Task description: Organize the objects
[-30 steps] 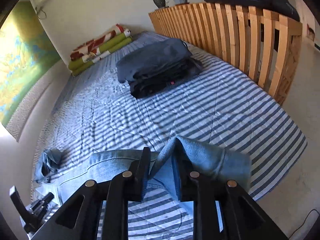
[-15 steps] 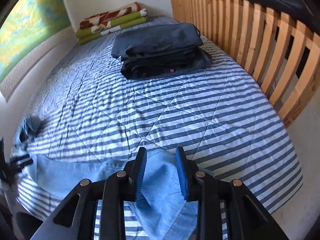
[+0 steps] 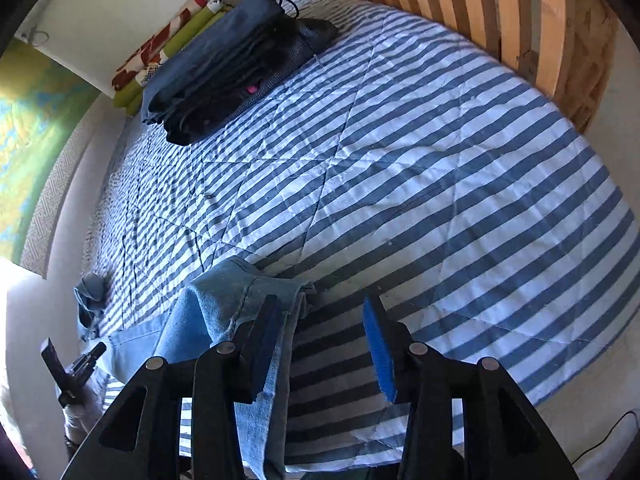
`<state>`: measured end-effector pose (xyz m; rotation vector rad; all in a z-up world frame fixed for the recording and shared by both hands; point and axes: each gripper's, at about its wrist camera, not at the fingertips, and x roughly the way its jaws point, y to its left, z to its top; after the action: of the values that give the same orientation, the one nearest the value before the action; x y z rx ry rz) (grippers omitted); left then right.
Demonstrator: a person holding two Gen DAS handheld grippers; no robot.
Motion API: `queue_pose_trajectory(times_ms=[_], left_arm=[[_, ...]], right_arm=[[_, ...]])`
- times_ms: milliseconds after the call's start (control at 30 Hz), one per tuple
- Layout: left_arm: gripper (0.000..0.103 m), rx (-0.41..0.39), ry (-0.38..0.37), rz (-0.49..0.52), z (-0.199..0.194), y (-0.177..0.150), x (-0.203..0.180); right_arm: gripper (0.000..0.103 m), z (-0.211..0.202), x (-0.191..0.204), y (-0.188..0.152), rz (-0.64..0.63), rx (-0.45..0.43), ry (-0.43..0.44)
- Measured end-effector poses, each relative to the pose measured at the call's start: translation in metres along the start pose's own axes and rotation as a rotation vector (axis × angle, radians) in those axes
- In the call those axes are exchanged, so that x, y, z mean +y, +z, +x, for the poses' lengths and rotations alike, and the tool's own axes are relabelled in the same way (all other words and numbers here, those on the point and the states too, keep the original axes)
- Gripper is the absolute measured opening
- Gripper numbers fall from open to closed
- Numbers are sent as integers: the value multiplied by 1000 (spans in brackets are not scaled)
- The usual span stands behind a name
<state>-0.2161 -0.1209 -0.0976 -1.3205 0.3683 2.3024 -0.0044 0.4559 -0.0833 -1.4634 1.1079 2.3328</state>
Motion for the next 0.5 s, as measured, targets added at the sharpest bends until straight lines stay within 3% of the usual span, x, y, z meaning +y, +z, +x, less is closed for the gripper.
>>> queue_pose_trajectory(times_ms=[100, 133, 267, 333, 367, 400, 500], left_arm=[[0, -7, 23, -2, -8, 1, 4], [0, -10, 22, -5, -11, 2, 5], [1, -51, 1, -1, -22, 7, 8], [44, 13, -67, -13, -15, 12, 9], [78, 44, -101, -28, -8, 14, 7], [82, 39, -112, -29, -3, 17, 4], [81, 52, -87, 40, 17, 23, -16]], right_arm=[[39, 17, 14, 5, 18, 43, 120], [39, 21, 23, 6, -4, 41, 114], [11, 18, 59, -1, -143, 21, 43], [9, 10, 67, -5, -184, -5, 24], [7, 6, 69, -7, -195, -21, 8], [6, 1, 71, -9, -202, -41, -11], [6, -16, 72, -14, -215, -97, -39]])
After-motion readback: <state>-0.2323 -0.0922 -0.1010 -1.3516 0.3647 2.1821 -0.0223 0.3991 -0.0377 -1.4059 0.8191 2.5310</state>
